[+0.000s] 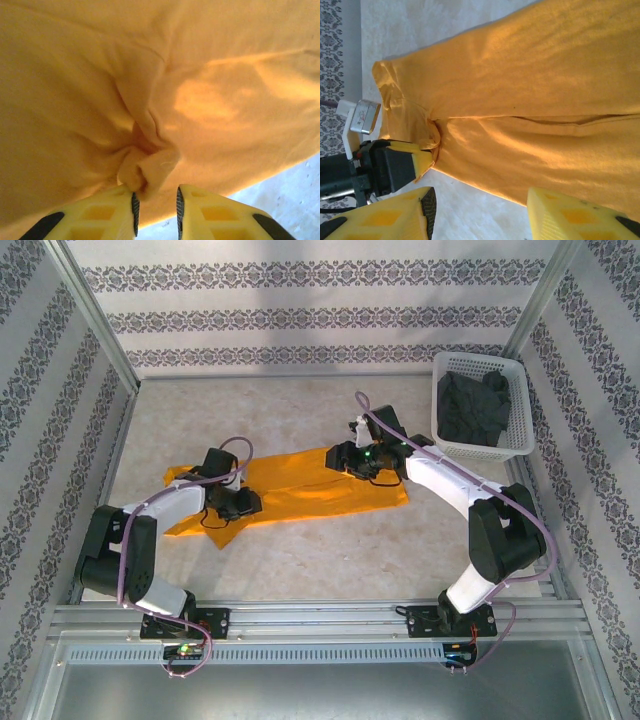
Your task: Fold and stack the t-shirts
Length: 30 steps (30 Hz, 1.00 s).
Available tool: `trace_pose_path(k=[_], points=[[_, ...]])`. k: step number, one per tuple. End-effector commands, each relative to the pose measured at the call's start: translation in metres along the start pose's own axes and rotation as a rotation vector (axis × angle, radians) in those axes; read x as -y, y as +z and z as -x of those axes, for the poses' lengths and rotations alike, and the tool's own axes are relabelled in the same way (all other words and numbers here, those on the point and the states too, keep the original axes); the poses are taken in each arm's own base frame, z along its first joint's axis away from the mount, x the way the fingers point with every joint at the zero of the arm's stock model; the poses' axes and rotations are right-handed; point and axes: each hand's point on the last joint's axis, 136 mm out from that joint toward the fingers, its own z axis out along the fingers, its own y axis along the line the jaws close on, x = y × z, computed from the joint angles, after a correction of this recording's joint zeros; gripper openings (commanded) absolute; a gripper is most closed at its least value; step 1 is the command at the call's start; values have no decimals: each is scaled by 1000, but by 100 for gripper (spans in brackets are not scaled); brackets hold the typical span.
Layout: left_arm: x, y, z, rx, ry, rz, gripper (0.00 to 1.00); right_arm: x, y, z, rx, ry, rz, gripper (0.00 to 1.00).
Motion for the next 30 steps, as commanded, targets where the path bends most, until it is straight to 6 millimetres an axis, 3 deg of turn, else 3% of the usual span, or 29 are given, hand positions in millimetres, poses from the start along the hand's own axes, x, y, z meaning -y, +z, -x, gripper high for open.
trace_pose_path(k=[1, 6, 10, 14, 18, 23, 27, 30], points=[[11, -3, -14, -49, 14, -10, 32, 5, -2, -3, 3, 3, -2, 52], [11, -24, 0, 38, 26, 54, 48, 14, 0, -7, 3, 22, -10, 51], [4, -35, 24, 145, -42, 85, 47, 16, 2, -8, 8, 37, -5, 50], [7, -18, 37, 141, -103, 53, 42, 16, 5, -11, -6, 41, 0, 50], [8, 5, 34, 86, -137, 31, 35, 10, 3, -10, -6, 32, 13, 49], [26, 22, 31, 56, -114, -19, 35, -7, 0, -11, -7, -3, 61, 49], [27, 25, 26, 44, -112, 1, 34, -15, 2, -15, -23, -9, 102, 49], [21, 16, 23, 65, -108, 29, 33, -15, 4, -16, -29, -7, 104, 48]])
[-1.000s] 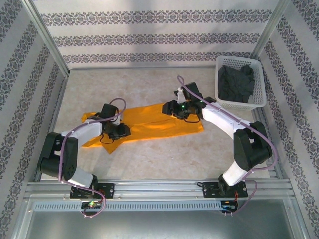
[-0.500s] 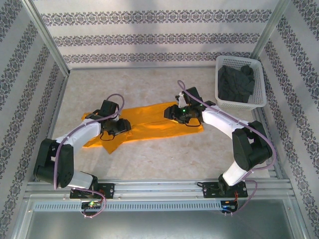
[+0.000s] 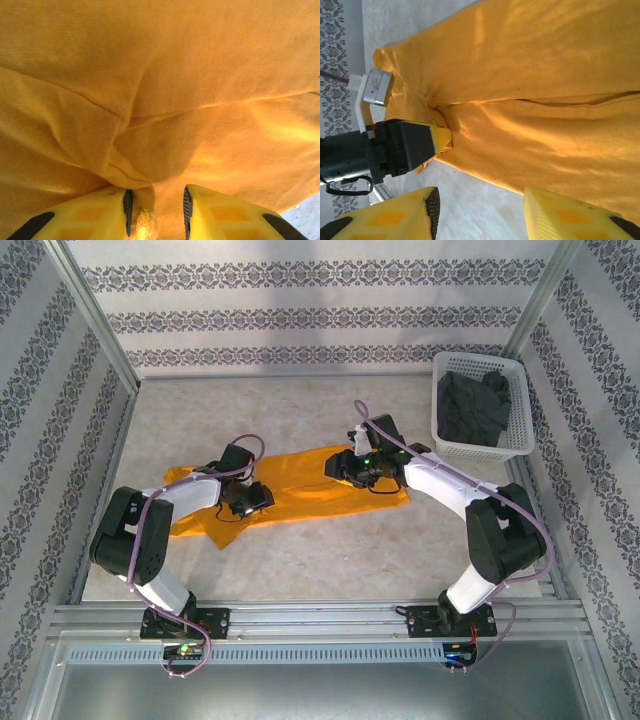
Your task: Fold and stack the t-shirts
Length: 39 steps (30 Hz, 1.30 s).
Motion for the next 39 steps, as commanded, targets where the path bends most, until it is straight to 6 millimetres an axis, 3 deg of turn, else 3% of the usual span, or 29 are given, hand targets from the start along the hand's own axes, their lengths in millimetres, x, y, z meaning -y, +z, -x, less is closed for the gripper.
trace_pose_path(k=[1, 6, 10, 13, 19, 23, 30, 39], points=[[6, -13, 5, 50, 9, -7, 34, -17, -4, 0, 8, -29, 56, 48], [-11, -47, 7, 137, -23, 1, 46, -19, -2, -1, 2, -38, 72, 48], [-63, -82, 11, 213, -144, 100, 52, -37, 4, -12, -32, -121, 109, 48], [-104, -93, 15, 233, -275, 127, 52, -58, 14, -23, -56, -159, 180, 50], [-151, -96, 34, 264, -403, 131, 53, -79, 34, -36, -104, -184, 212, 50], [-156, -88, 41, 242, -406, 111, 51, -82, 36, -38, -115, -186, 211, 50], [-159, -80, 30, 222, -418, 105, 47, -78, 37, -38, -115, -177, 194, 50], [-150, -87, 35, 238, -405, 76, 28, -76, 42, -36, -120, -163, 188, 49]])
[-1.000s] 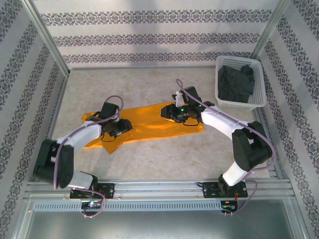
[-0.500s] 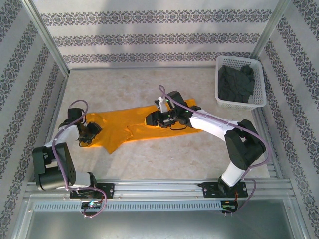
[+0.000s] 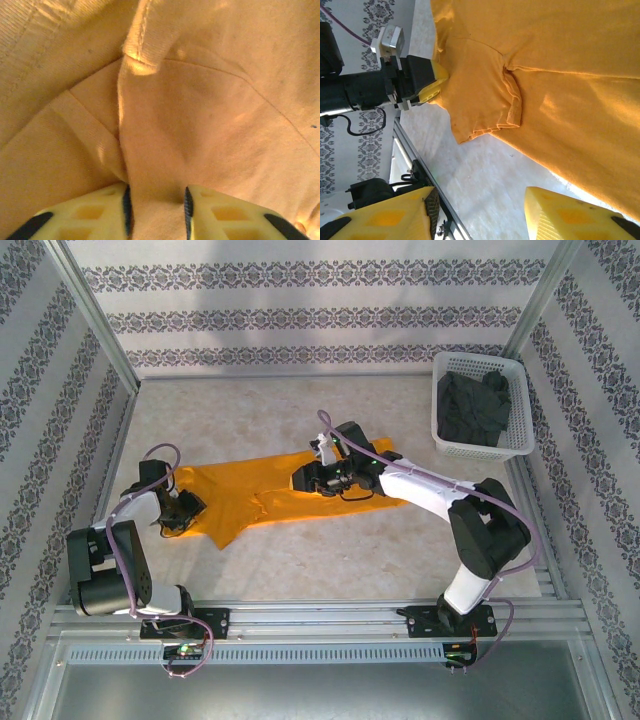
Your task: Fold and stack the t-shirts
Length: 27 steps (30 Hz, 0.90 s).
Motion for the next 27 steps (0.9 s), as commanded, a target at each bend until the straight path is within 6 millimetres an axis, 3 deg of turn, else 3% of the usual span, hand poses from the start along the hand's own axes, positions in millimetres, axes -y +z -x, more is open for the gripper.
trace_pose_path(k=[1, 4, 12, 19, 27], points=[[10, -12, 5, 27, 26, -35, 26, -8, 1, 9, 13, -12, 17, 49], [8, -17, 4, 31, 35, -22, 22, -7, 1, 10, 13, -9, 15, 49], [7, -22, 7, 39, 31, -2, 0, -6, 2, 12, 14, -5, 10, 47], [22, -43, 29, 114, -1, -5, 0, 4, -8, 20, 45, 26, -13, 46], [34, -51, 52, 137, -30, 10, 0, 14, -19, 27, 70, 52, -28, 45]])
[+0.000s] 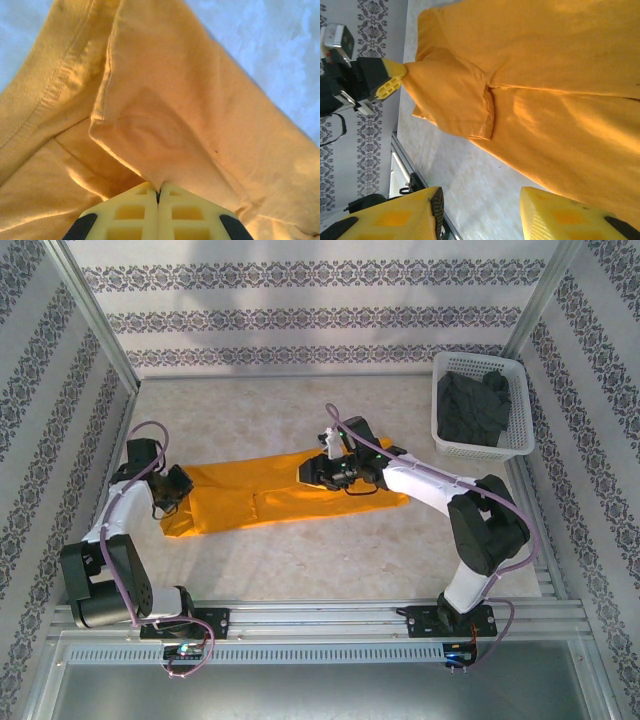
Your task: Fold and stack the t-shirts
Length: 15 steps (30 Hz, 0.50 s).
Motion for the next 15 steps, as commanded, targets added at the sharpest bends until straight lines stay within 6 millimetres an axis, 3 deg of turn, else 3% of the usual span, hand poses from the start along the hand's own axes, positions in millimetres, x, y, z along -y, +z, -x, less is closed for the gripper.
trace_pose_path(k=[1, 8, 15], points=[[-2, 0, 11, 1, -30, 50, 0, -3, -9, 7, 25, 7, -1, 45], [2, 15, 34, -10, 3, 97, 0, -1, -9, 6, 24, 11, -2, 45], [-8, 36, 49, -28, 67, 181, 0, 3, -13, 2, 29, 18, -11, 45]])
